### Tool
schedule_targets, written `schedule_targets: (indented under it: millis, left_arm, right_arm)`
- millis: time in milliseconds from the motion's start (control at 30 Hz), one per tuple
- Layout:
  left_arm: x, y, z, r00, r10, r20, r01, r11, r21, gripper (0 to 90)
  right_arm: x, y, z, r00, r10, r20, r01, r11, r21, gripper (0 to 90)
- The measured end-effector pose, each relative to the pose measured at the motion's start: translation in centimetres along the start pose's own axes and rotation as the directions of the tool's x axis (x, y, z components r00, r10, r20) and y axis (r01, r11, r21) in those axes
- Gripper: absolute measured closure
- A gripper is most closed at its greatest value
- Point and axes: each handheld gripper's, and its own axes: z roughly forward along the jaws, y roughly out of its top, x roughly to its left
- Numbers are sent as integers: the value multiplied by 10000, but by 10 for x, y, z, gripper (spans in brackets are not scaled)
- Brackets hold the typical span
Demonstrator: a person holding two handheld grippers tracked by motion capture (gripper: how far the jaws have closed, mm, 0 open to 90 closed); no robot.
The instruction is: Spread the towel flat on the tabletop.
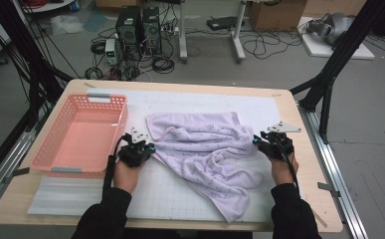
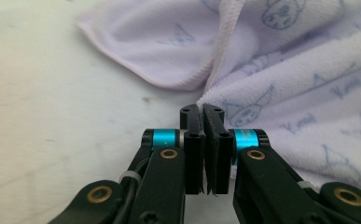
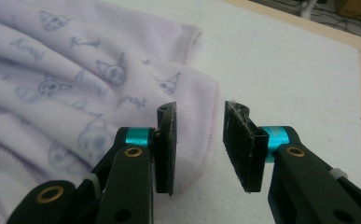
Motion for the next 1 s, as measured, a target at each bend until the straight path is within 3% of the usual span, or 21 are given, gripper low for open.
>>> schedule_targets:
  millis: [67, 100, 233, 267, 367, 433, 500, 533, 600, 733, 767, 800, 900, 1000]
  left_arm:
    - [8, 5, 0, 9992, -47, -389, 45, 10000, -51, 866]
    - [11, 8, -1, 9982, -202, -556, 196, 9997, -115, 866]
    - [21, 15, -2, 9919, -657, -1084, 594, 9964, -599, 866]
    - [20, 16, -1, 9915, -758, -1061, 686, 9952, -698, 865]
    - [13, 15, 3, 9942, -561, -916, 501, 9965, -663, 850]
    - [10, 13, 4, 9959, -677, -599, 625, 9944, -855, 830]
    - [9, 11, 6, 9962, -783, -374, 745, 9928, -938, 732]
    - [8, 10, 6, 9961, -858, -211, 836, 9923, -913, 667]
    - [6, 10, 5, 9966, -827, 45, 827, 9928, -864, 568]
    - [1, 12, 1, 9971, -661, 384, 698, 9919, -1065, 465]
    - [0, 12, 0, 9971, -638, 425, 682, 9914, -1113, 460]
    - [-1, 12, -1, 9971, -589, 481, 639, 9918, -1109, 453]
    - [-4, 12, -3, 9962, -518, 695, 590, 9925, -1071, 447]
    - [-8, 11, -5, 9956, -455, 817, 542, 9927, -1076, 438]
  right_arm:
    - [6, 2, 2, 9976, -124, -675, 129, 9999, 68, 628]
    - [6, 2, 2, 9976, -124, -675, 129, 9999, 68, 628]
    - [20, 8, 6, 9821, -353, -1849, 367, 9993, 42, 610]
    - [24, 10, 6, 9753, -526, -2147, 518, 9986, -92, 606]
    - [38, 19, 3, 9594, -975, -2648, 847, 9946, -593, 571]
    - [41, 21, 2, 9558, -1021, -2757, 865, 9939, -682, 570]
    - [46, 22, 3, 9440, -1008, -3140, 816, 9939, -738, 571]
    - [50, 22, 5, 9329, -960, -3470, 761, 9946, -704, 573]
    - [60, 19, 11, 9184, -929, -3846, 841, 9957, -395, 580]
    - [78, 10, 31, 9039, -905, -4180, 1252, 9905, 563, 607]
    - [82, 7, 36, 9042, -986, -4156, 1403, 9876, 708, 608]
    - [87, 4, 39, 9099, -1092, -4001, 1504, 9859, 728, 621]
    - [87, 5, 39, 9146, -1182, -3867, 1608, 9838, 797, 656]
    - [88, 5, 37, 9206, -1836, -3445, 2216, 9723, 740, 808]
